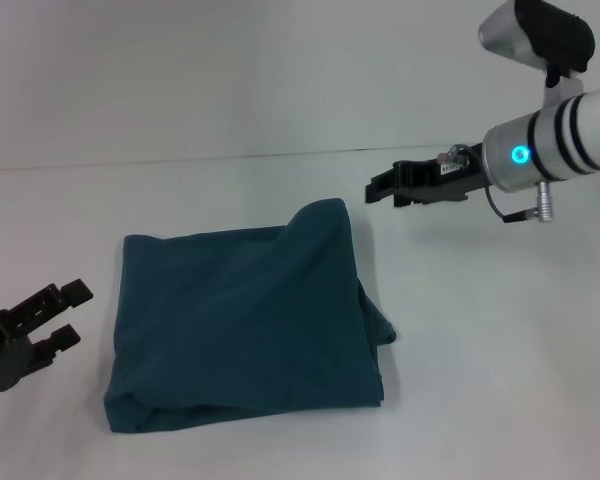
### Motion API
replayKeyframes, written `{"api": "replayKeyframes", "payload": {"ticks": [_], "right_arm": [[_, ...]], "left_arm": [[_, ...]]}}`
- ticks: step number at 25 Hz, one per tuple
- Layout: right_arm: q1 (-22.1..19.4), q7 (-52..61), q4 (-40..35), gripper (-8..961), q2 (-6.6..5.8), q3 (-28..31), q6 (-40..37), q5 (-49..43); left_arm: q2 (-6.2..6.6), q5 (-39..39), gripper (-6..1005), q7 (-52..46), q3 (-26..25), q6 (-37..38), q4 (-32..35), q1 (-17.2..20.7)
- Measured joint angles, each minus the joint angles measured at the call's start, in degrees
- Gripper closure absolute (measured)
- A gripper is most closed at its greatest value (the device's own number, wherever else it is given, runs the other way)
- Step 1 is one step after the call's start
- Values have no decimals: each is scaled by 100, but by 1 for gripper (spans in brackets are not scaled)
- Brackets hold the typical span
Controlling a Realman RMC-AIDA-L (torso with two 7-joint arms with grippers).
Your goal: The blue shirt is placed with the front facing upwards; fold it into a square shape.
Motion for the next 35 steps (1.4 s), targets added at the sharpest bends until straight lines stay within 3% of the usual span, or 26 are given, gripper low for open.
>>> {"api": "replayKeyframes", "payload": {"ticks": [6, 11, 17, 21, 27, 35], "right_arm": [[-302, -395, -410, 478, -90, 302, -1635, 597], [-544, -427, -588, 242, -224, 521, -2420, 889], [-558, -384, -729, 242, -420, 564, -2963, 906], [-501, -254, -860, 242, -501, 574, -2969, 891], [-438, -15, -1086, 242, -545, 573, -2758, 879], [-347, 21, -1065, 242, -562, 545, -2654, 811]], "left_arm": [[64, 38, 61, 0, 14, 210, 109, -22], [93, 63, 64, 199, 41, 398, 309, -41], [211, 65, 67, 1408, 485, 398, 446, -401], [220, 70, 70, 1789, 984, -445, 494, -729], [201, 165, 73, 2144, 2160, -2351, 419, -1208], [291, 387, 77, 1738, 2441, -3648, -328, -1864]]}}
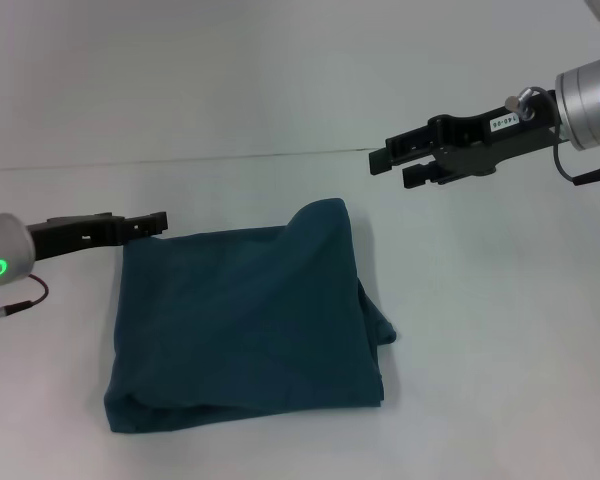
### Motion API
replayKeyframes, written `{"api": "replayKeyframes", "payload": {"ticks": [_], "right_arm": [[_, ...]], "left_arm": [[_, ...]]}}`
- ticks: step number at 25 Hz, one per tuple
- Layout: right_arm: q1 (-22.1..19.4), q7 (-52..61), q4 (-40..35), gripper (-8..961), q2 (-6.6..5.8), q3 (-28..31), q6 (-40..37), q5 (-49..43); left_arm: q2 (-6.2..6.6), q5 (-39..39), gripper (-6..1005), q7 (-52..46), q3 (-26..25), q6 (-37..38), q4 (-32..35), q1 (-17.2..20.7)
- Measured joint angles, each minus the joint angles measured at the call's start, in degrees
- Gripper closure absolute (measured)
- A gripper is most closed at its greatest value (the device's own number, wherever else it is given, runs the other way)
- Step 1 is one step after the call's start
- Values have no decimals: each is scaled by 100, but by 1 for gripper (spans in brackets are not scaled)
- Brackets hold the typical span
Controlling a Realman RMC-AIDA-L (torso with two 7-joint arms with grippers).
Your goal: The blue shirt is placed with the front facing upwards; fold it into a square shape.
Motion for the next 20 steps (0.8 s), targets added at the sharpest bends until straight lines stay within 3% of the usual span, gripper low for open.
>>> {"api": "replayKeyframes", "payload": {"ticks": [5, 12, 20], "right_arm": [[6, 1, 4, 242, -3, 29, 47, -67], [-9, 2, 31, 243, -4, 33, 111, -69], [-6, 2, 33, 243, -2, 25, 141, -69]], "left_arm": [[-25, 626, 80, -391, 70, -658, -297, -364], [-32, 1364, 84, -621, 82, -1035, -708, -823], [18, 1623, 88, -840, 359, -1281, -1036, -1045]]}}
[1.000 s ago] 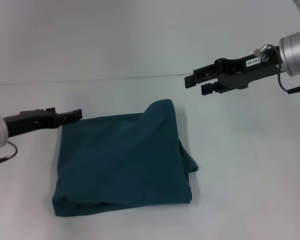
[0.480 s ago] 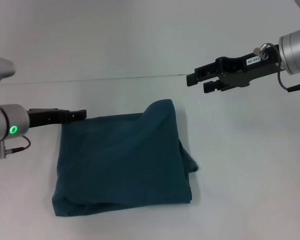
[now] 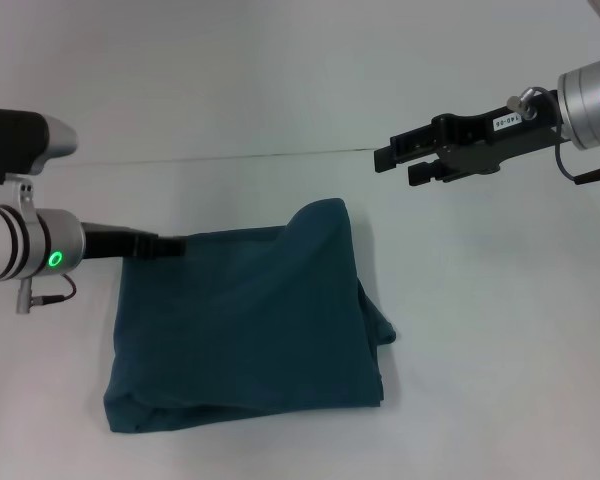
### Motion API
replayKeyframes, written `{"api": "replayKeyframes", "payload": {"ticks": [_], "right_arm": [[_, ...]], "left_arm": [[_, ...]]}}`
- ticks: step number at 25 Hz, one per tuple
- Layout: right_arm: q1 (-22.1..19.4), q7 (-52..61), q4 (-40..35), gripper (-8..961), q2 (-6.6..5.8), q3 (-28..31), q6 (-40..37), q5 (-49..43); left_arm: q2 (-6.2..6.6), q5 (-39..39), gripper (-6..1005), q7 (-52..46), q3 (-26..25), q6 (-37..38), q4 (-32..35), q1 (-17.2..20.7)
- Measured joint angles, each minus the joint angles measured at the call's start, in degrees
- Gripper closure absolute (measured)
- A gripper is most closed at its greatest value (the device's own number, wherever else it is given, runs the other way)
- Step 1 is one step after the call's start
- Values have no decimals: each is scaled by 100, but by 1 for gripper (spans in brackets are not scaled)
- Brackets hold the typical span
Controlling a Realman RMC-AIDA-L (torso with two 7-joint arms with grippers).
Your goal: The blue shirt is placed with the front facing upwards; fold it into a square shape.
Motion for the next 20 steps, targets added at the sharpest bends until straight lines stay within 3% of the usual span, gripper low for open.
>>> {"api": "replayKeyframes", "payload": {"ticks": [13, 20], "right_arm": [[-43, 0, -1, 243, 7, 8, 61, 1], [-46, 0, 23, 243, 8, 8, 63, 1]], "left_arm": [[-18, 265, 95, -136, 101, -11, -97, -19], [-151, 232, 99, -113, 55, -1, 201, 132]]}}
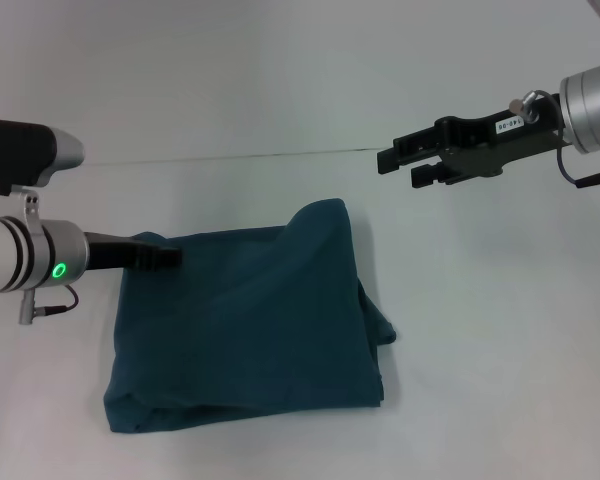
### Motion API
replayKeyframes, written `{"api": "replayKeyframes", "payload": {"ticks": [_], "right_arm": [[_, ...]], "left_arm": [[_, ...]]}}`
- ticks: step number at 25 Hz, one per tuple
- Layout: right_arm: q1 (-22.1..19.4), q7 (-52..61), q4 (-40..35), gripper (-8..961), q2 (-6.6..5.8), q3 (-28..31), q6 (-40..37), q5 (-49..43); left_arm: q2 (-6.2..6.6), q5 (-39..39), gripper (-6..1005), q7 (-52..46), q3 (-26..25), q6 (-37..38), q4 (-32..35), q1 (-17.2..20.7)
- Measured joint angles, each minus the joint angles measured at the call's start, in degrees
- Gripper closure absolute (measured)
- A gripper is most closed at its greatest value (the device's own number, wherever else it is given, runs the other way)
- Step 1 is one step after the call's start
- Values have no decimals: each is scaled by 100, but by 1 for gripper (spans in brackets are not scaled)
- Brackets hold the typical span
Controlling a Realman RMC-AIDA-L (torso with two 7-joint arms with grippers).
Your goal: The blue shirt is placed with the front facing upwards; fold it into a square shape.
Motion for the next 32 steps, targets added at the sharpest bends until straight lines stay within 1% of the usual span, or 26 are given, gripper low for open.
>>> {"api": "replayKeyframes", "payload": {"ticks": [2, 5, 13, 15, 21, 26, 32], "right_arm": [[-1, 0, 31, 243, 0, 0, 14, 0], [0, 0, 51, 243, -3, -5, 48, 0], [0, 0, 55, 243, -9, -26, 55, 0], [-1, 0, 59, 243, -9, -27, 54, 0], [-8, 0, 65, 243, -9, -23, 51, 0], [-9, 0, 65, 243, -5, -23, 51, 0], [-9, 0, 64, 243, -1, -24, 61, 0]], "left_arm": [[-50, -2, 100, -12, 3, 2, 118, 53], [-76, -3, 206, -23, 25, 9, 185, 78], [-67, 15, 511, -27, 28, 40, 167, 64], [-73, 10, 754, -27, 29, 38, 184, 69], [-75, -5, 872, -28, 2, 33, 214, 86], [-106, -23, 971, -93, -18, 153, 533, 255], [-84, -71, 983, -287, -28, 236, 736, 434]]}}
